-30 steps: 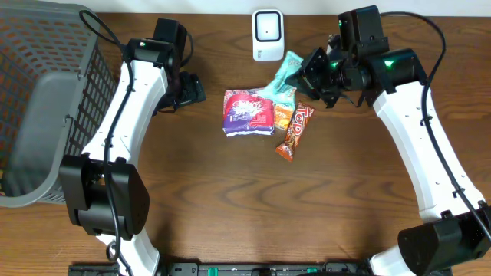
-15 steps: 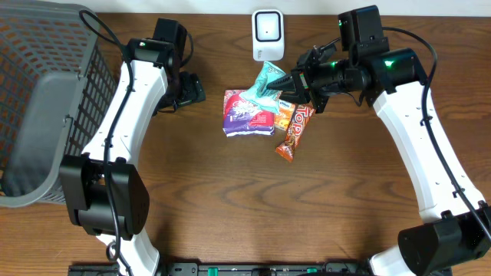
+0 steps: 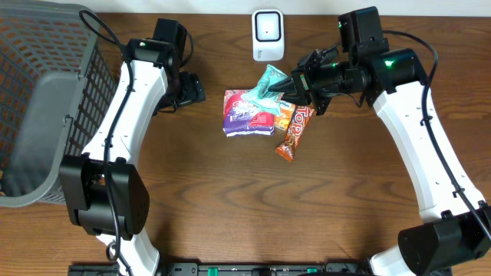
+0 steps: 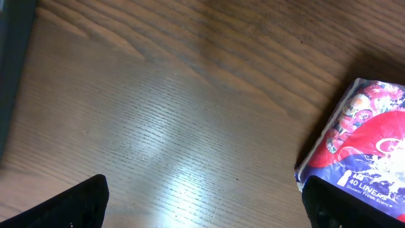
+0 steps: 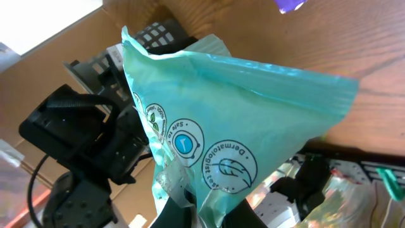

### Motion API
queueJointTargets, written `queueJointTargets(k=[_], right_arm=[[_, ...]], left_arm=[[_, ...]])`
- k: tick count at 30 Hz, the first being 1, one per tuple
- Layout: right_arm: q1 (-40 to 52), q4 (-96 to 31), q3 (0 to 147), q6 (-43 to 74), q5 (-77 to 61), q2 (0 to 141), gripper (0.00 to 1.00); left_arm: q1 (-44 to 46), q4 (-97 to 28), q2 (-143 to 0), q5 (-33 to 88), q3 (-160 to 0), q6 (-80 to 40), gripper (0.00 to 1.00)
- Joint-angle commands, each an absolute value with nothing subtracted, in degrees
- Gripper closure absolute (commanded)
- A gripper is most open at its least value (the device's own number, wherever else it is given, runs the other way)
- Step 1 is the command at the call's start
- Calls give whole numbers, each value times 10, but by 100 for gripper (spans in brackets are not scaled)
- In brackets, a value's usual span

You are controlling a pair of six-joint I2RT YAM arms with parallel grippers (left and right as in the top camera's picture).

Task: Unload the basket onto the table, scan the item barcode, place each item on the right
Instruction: 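Move the held green pack to the white scanner and hold it there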

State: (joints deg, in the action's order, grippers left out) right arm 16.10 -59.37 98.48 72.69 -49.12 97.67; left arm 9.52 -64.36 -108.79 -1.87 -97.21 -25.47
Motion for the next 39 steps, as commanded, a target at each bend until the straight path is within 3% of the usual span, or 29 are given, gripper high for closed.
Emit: queueJointTargets(k=[1,6,14,20,23,27,32,39], right_arm=[[156,-590,984,752,-523,979,99],[156,-579,984,726,-448,979,99],[174,-557,984,562,-72,983,99],[192,-521,984,560,59,1021,99],[192,-455,984,504,26,1054,99],[187,-273,984,413,-123,1117,99],[166,-74,985,471,-227,1190,99],[144,100,985,539,-285,1284,99]], left_arm=[[93,-647,-1081,-26,-971,-251,2],[93,-647,-1081,-26,-971,-251,2],[93,-647,-1081,-26,-971,-251,2],[93,-647,-1081,-26,-971,-251,2],[93,-647,-1081,-26,-971,-251,2],[93,-647,-1081,-26,-971,-251,2],[93,-647,-1081,-26,-971,-251,2],[93,-647,-1081,-26,-971,-251,2]])
